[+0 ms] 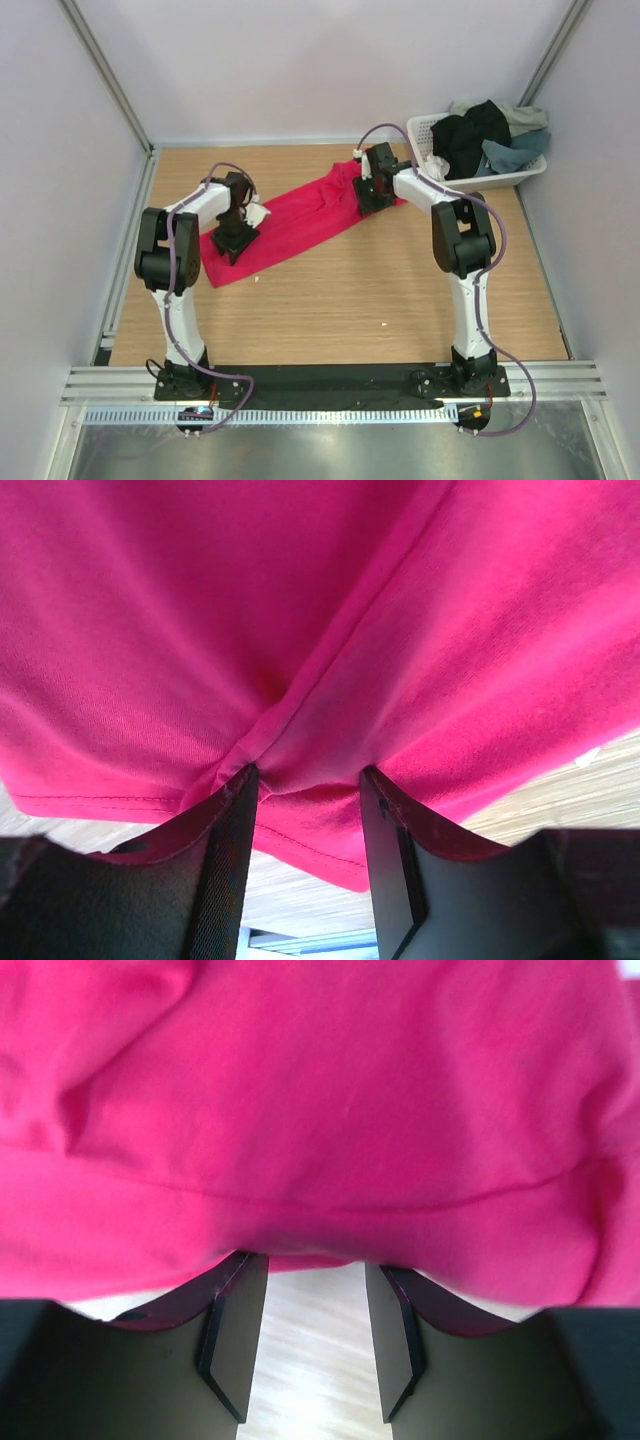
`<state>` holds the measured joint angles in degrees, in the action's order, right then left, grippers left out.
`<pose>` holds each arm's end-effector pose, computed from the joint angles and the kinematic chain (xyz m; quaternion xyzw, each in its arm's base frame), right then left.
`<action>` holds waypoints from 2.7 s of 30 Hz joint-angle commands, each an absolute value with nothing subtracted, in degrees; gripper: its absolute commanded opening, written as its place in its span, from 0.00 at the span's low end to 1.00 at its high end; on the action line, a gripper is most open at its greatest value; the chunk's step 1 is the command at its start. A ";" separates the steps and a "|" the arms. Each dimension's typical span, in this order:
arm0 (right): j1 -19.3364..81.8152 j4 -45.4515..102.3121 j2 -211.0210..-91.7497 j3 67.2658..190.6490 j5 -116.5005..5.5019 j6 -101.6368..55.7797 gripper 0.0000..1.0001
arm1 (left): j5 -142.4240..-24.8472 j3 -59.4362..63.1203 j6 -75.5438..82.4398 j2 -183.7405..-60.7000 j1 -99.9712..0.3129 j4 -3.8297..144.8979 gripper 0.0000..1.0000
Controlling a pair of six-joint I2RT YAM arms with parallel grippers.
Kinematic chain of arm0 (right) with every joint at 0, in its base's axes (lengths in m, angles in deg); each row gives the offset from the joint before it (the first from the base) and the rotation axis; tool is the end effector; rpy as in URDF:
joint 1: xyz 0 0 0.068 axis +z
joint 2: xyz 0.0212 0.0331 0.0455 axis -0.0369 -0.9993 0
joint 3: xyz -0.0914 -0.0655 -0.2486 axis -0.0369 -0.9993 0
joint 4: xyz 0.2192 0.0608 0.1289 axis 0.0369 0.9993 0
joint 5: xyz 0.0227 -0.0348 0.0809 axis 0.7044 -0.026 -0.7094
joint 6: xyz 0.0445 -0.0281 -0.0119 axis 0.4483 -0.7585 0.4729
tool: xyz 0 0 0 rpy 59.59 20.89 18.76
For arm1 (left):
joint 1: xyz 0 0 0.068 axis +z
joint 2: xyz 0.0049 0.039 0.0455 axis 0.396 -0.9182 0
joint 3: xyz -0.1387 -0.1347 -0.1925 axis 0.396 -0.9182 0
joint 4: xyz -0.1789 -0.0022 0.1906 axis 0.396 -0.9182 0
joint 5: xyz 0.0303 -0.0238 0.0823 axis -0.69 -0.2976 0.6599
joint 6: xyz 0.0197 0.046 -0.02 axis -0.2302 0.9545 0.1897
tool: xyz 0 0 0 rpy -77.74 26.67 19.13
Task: Fold and stack the t-shirts
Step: Fold the tshirt
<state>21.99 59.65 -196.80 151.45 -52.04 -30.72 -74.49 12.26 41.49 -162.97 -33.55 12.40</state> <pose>0.4463 0.1640 0.1671 -0.1840 0.9481 0.0770 0.2478 0.3686 -0.0658 0.1555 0.3147 0.9492 0.0081 0.0024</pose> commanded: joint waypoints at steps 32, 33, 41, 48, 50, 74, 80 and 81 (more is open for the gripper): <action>26.19 52.97 -221.38 189.28 -55.15 -29.83 0.55 | -72.30 -0.19 28.48 -154.57 -62.78 12.62 0.46; 26.37 52.88 -221.74 189.55 -55.41 -29.83 0.55 | -72.04 -0.28 28.47 -154.74 -63.66 12.71 0.46; 27.34 51.74 -223.41 192.37 -55.68 -28.33 0.56 | -70.01 1.56 28.30 -157.20 -70.35 12.53 0.47; 25.06 52.71 -217.27 186.66 -53.31 -29.48 0.56 | -65.97 0.87 27.68 -152.03 -70.35 10.51 0.49; 23.92 53.23 -214.80 184.99 -53.13 -31.14 0.56 | -64.04 -1.41 28.21 -148.79 -70.18 9.99 0.50; 24.79 49.63 -207.41 179.63 -87.31 -15.60 0.56 | -95.66 9.83 35.06 -134.88 -57.86 3.22 0.55; 25.32 49.54 -211.36 178.92 -86.62 -15.59 0.56 | -102.61 7.81 40.85 -138.64 -58.49 2.08 0.57; 25.40 49.80 -211.80 179.01 -85.75 -15.77 0.56 | -103.49 7.63 42.17 -139.53 -58.49 1.38 0.56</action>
<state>25.73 51.76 -210.99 178.66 -84.68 -17.27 -96.17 8.26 36.85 -136.72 -58.62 3.79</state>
